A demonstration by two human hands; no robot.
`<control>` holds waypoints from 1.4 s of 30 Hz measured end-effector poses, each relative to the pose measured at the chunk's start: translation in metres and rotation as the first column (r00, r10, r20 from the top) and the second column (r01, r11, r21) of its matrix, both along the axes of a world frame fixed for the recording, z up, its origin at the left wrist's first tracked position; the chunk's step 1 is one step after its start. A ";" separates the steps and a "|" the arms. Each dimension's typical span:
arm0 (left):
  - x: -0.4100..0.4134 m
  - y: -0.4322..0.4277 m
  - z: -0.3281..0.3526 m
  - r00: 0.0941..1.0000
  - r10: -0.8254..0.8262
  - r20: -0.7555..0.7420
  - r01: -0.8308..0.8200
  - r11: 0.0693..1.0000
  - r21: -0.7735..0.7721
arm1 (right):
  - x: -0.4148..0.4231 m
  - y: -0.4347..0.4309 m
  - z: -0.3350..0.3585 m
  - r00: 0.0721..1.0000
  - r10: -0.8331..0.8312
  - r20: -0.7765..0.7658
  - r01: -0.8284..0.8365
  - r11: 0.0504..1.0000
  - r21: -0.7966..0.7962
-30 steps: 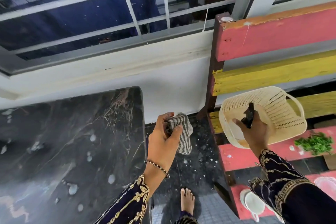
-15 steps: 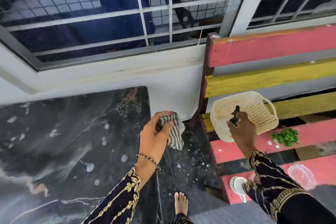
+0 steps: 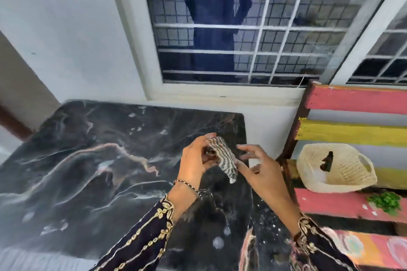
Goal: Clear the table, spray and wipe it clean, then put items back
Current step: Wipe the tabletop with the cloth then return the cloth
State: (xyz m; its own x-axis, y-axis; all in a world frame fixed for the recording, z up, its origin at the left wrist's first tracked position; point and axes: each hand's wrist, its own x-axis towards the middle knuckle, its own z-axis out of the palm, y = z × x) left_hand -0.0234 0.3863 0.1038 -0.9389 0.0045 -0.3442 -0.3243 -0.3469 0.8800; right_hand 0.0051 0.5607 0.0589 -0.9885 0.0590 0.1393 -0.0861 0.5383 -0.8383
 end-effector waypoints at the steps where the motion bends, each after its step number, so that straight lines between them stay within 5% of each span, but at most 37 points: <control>1: 0.008 -0.013 0.005 1.000 0.017 0.002 -0.017 1.000 0.026 | 0.008 -0.015 0.005 0.999 0.049 -0.016 -0.049 0.999 -0.022; 6: 0.046 -0.085 0.014 0.990 0.123 -0.069 -0.125 0.992 -0.015 | 0.038 -0.089 0.027 0.945 0.327 -0.029 -0.327 0.944 -0.027; 12: 0.071 -0.150 0.023 0.964 0.210 -0.165 -0.236 0.960 -0.154 | 0.041 -0.159 0.046 0.936 0.348 -0.062 -0.345 0.937 0.056; 19: 0.071 -0.216 0.020 0.967 0.187 -0.171 -0.230 0.929 -0.290 | 0.018 -0.206 0.071 0.938 0.316 0.142 -0.253 0.906 -0.339; 26: 0.047 -0.271 -0.002 0.987 0.119 -0.109 -0.155 0.880 -0.448 | -0.032 -0.252 0.066 0.823 0.380 0.421 -0.093 0.823 -0.560; 32: 0.033 -0.323 -0.023 0.990 0.132 0.040 -0.102 0.898 -0.428 | -0.057 -0.297 0.060 0.710 0.612 0.350 -0.462 0.779 -0.425; 42: 0.032 -0.402 -0.010 0.992 -0.118 -0.038 0.085 0.868 -0.489 | -0.105 -0.382 0.057 0.797 0.550 0.249 -0.504 0.833 -0.227</control>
State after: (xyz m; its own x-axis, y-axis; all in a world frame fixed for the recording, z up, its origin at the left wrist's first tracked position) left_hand 0.0090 -0.0162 0.0942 -0.9625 -0.0512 -0.2664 -0.2712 0.1613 0.9489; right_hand -0.0999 0.1790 0.1159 -0.8641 -0.4867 -0.1283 -0.0613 0.3548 -0.9329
